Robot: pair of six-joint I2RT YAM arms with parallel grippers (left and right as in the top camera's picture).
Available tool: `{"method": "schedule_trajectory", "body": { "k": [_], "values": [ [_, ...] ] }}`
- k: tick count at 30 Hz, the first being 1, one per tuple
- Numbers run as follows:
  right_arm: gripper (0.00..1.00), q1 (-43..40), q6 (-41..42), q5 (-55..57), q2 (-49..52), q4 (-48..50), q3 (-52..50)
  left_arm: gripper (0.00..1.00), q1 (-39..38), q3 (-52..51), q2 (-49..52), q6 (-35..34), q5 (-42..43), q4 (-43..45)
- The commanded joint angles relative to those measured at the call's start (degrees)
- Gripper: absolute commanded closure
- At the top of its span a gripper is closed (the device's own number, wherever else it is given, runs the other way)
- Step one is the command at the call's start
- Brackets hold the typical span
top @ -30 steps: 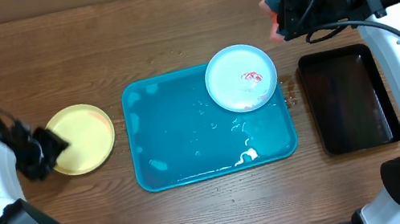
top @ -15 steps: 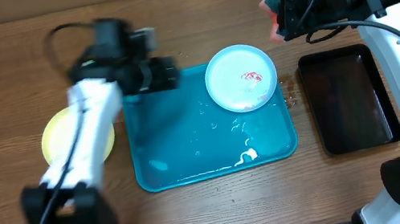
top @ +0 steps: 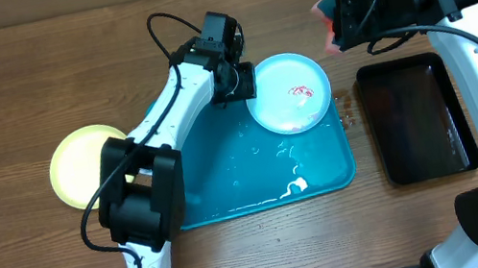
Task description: Clean dirty plates on tray and stack at the side
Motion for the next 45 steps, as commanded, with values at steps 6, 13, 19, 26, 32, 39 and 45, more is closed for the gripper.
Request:
{"method": "schedule_trajectory", "body": {
  "k": [6,13,19,26,32,39,45],
  "values": [
    [0.96,-0.35,-0.66,1.01,-0.59,0.15,0.72,0.67,-1.88,1.81,4.37,-1.22,-1.57,3.17],
    [0.96,-0.35,-0.66,1.16,-0.59,0.15,0.72,0.94,-2.25,1.81,5.68,-1.20,-1.60,2.40],
    [0.96,-0.33,-0.59,1.07,-0.59,0.20,0.57,0.96,-0.92,2.05,4.24,-1.25,-1.81,-2.62],
    [0.96,0.68,-0.37,-3.26,0.76,1.42,-2.10,0.96,4.17,2.03,0.31,-1.86,-2.03,-19.87],
    [0.96,4.61,0.11,-4.68,2.49,5.95,-7.85,0.96,7.52,-1.38,0.37,-1.38,-3.67,-25.16],
    [0.96,10.05,0.70,-4.55,4.17,11.87,-15.47,0.96,8.17,-11.28,0.37,-0.76,-2.78,-18.45],
    [0.96,12.31,2.93,-3.98,6.69,18.93,-22.47,0.96,8.37,-17.51,0.37,-0.76,-0.26,-12.37]
  ]
}}
